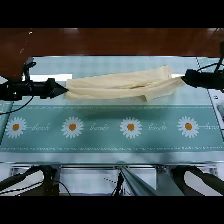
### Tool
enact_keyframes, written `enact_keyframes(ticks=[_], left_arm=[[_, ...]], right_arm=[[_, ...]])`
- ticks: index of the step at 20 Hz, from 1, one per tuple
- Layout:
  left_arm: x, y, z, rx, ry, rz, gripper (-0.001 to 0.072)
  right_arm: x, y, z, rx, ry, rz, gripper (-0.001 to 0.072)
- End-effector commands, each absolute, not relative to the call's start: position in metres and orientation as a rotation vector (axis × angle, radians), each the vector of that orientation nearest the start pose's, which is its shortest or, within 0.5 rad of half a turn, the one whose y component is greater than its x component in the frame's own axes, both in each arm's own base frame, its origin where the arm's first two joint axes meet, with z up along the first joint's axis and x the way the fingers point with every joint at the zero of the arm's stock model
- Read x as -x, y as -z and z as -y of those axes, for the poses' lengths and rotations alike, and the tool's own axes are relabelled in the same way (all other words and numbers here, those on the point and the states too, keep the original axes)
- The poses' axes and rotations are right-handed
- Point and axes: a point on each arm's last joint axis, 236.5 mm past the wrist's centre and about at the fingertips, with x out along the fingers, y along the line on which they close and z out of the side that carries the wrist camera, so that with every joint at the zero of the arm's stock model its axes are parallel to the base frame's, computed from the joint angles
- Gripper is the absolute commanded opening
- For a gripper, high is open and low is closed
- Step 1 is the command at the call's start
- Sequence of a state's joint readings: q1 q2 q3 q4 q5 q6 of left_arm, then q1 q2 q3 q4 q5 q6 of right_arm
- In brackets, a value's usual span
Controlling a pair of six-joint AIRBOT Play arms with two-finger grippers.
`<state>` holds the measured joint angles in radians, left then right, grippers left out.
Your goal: Fold the shirts.
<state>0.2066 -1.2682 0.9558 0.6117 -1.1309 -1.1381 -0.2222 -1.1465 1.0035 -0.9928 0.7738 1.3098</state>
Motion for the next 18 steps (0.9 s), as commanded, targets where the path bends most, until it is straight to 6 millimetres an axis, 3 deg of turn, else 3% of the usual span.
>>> enact_keyframes(ticks=[1, 5, 9, 12, 16, 17, 18], left_arm=[[-0.420, -0.038, 0.084, 0.718, 0.413, -0.975, 0.0024], [-0.447, -0.011, 0.066, 0.737, 0.317, -0.955, 0.0024], [-0.474, 0.019, 0.055, 0.746, 0.260, -0.963, 0.0024], [-0.490, 0.034, 0.066, 0.734, 0.283, -0.991, 0.0024], [-0.507, 0.046, 0.086, 0.652, 0.348, -0.993, 0.0028], [-0.508, 0.051, 0.086, 0.652, 0.341, -0.996, 0.0079], [-0.508, 0.055, 0.085, 0.655, 0.338, -1.004, 0.0212]], right_arm=[[-0.488, -0.071, -0.004, -0.545, -0.051, -0.645, 0.0036], [-0.538, -0.040, -0.003, -0.579, -0.023, -0.647, 0.0036], [-0.583, -0.026, 0.004, -0.578, -0.021, -0.636, 0.0036], [-0.600, -0.008, 0.003, -0.580, -0.019, -0.650, 0.0036], [-0.605, 0.013, 0.008, -0.580, 0.008, -0.660, 0.0037], [-0.605, 0.015, 0.008, -0.580, 0.007, -0.665, 0.0038], [-0.605, 0.016, 0.007, -0.580, 0.006, -0.667, 0.0054]])
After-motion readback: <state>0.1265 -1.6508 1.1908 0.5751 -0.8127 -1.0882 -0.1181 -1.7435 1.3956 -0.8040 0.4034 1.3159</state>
